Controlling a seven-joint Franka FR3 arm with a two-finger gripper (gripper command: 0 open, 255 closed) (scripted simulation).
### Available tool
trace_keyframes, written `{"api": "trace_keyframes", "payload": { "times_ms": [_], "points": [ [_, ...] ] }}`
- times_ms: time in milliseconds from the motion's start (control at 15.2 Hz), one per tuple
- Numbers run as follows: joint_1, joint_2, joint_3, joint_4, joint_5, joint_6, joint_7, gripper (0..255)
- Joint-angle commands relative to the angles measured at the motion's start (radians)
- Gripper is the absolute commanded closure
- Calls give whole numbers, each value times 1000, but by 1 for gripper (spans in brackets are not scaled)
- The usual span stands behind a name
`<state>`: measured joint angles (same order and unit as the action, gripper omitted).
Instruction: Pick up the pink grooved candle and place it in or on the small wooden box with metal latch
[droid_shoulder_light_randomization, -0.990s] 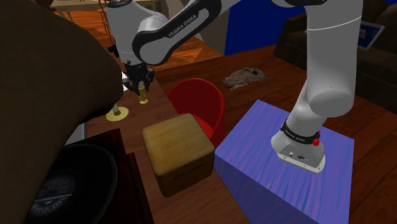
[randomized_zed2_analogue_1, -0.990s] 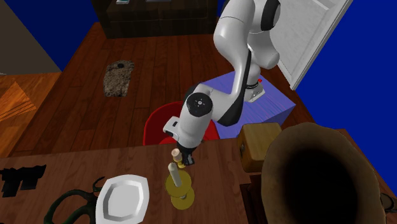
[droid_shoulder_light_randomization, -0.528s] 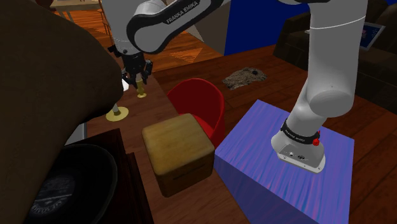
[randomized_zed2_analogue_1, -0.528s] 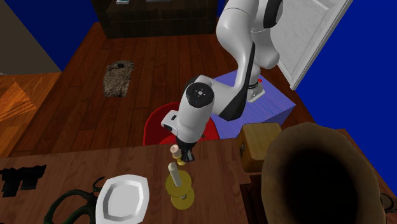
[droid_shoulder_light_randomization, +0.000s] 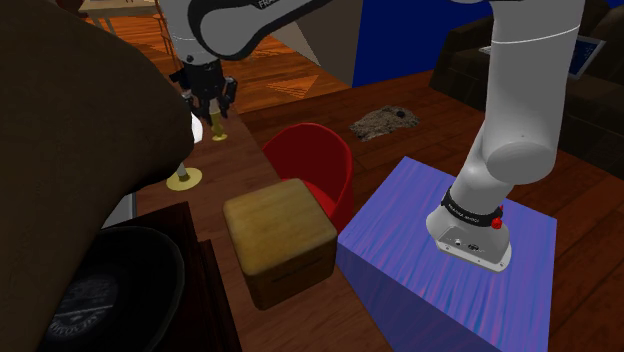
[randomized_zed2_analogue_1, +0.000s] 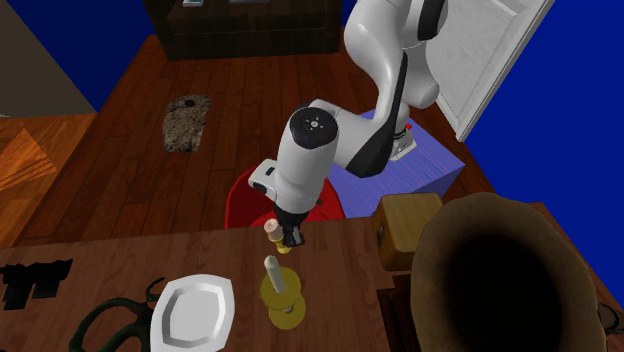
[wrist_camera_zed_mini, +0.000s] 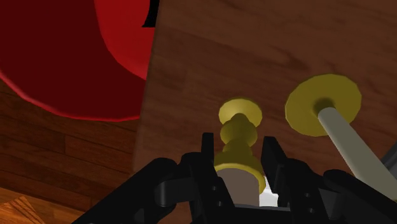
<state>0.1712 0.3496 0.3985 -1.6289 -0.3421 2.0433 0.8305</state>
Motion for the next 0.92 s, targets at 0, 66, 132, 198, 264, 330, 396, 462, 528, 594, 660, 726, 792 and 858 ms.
{"api": "trace_keyframes", "payload": {
  "times_ms": [0,66,132,198,264,330,396,462,528,594,660,726,792,858],
  "points": [
    [0,-5,2,20,6,-24,-7,255],
    [0,-8,3,29,8,-36,-10,255],
    [1,-11,4,39,11,-48,-14,255],
    [1,-13,5,49,13,-60,-17,255],
    [1,-15,6,60,15,-72,-20,255],
    [2,-17,6,70,17,-84,-23,255],
    [2,-19,7,82,19,-97,-26,255],
    [3,-20,8,93,21,-109,-29,255],
    [4,-21,8,105,22,-121,-32,255],
    [5,-22,9,117,24,-134,-34,255],
    [5,-23,10,129,25,-147,-37,255],
    [6,-23,10,142,26,-160,-40,255],
    [8,-24,11,155,27,-173,-43,255],
    [9,-24,11,168,28,-186,-45,255]
  ]
}}
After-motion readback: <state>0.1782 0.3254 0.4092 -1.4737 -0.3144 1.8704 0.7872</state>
